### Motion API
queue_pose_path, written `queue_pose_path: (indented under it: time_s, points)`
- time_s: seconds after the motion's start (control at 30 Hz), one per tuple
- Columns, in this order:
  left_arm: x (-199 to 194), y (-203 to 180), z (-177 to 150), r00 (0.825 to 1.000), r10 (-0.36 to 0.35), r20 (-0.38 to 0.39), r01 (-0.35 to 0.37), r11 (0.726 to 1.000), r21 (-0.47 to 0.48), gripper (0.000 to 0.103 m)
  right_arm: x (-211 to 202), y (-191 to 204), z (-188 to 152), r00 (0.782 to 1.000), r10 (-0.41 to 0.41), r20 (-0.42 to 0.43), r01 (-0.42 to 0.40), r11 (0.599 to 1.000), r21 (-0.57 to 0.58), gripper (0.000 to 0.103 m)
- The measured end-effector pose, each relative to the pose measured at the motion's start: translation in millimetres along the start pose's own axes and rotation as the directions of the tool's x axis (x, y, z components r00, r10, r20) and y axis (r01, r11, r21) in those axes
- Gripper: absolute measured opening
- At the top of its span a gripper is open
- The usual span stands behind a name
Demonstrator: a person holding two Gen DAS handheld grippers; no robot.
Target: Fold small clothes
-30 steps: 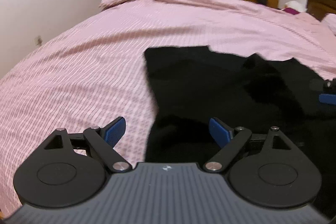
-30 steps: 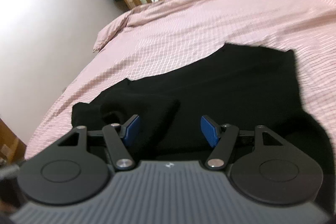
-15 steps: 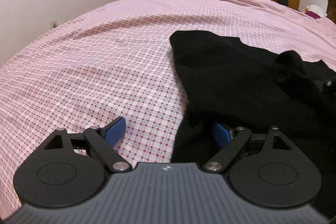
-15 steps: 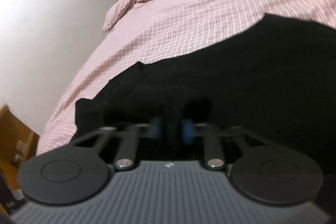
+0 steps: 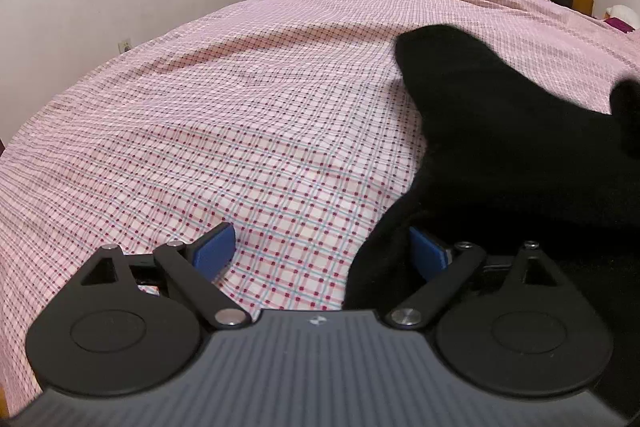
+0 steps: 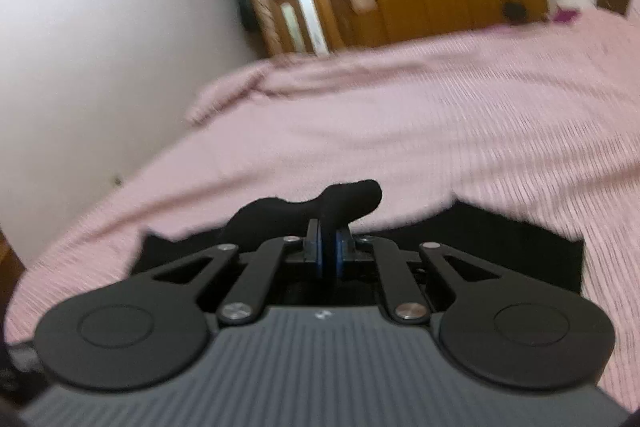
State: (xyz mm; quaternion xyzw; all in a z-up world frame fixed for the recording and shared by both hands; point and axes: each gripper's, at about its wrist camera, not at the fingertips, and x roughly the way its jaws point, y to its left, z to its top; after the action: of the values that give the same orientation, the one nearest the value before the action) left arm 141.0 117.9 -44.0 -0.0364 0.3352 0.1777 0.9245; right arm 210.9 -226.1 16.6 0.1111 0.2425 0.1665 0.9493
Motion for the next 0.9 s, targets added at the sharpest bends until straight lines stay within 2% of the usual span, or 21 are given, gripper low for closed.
queue_pose_path:
  time_s: [0.07,0.17,0.27,0.33,0.43,0.53,0.63,0.83,0.87,0.9]
  points:
    - [0,0,0,1.0,0.001,0.0,-0.001,1.0,0.003,0.095,13,-7,-13,0.998,-0.045,-0.035,0.045,0.999,-0.005,0.01]
    - [0,-1,1,1.0,0.003,-0.004,-0.003,1.0,0.005,0.095,32,-23,-28,0.991,-0.04,-0.127,0.045,0.998,0.039,0.013]
    - [-6,2,5,1.0,-0.017,-0.01,0.017,1.0,-0.004,0.095,30,-31,-33,0.993,-0.024,-0.112,0.036,0.994,0.1,0.016]
    - [-15,4,8,0.999,-0.038,0.001,0.038,0.999,-0.019,0.095,25,-31,-32,0.993,-0.037,-0.109,0.048,0.993,0.107,0.033]
    - [-35,3,17,0.997,-0.057,0.056,0.057,0.998,0.004,0.095,9,-25,-27,0.994,-0.085,-0.071,0.09,0.993,0.07,0.052]
    - [-53,-2,29,0.991,-0.076,0.114,0.073,0.997,0.031,0.095,-7,-23,-17,0.996,-0.087,-0.035,0.088,0.995,0.042,0.053]
    - [-60,-11,41,0.983,-0.109,0.149,0.102,0.994,0.05,0.095,-16,-9,-8,0.999,-0.045,0.004,0.045,0.999,-0.011,0.053]
    - [-40,-42,58,0.974,-0.147,0.173,0.132,0.987,0.095,0.093,10,40,-7,1.0,0.006,-0.022,-0.011,0.976,-0.219,0.058]
    - [-36,-47,60,0.972,-0.152,0.181,0.134,0.985,0.105,0.084,18,45,-8,0.999,0.009,-0.037,-0.017,0.972,-0.234,0.058]
    - [-32,-51,62,0.968,-0.161,0.194,0.14,0.983,0.117,0.071,27,50,-9,0.998,0.011,-0.055,-0.024,0.971,-0.24,0.058]
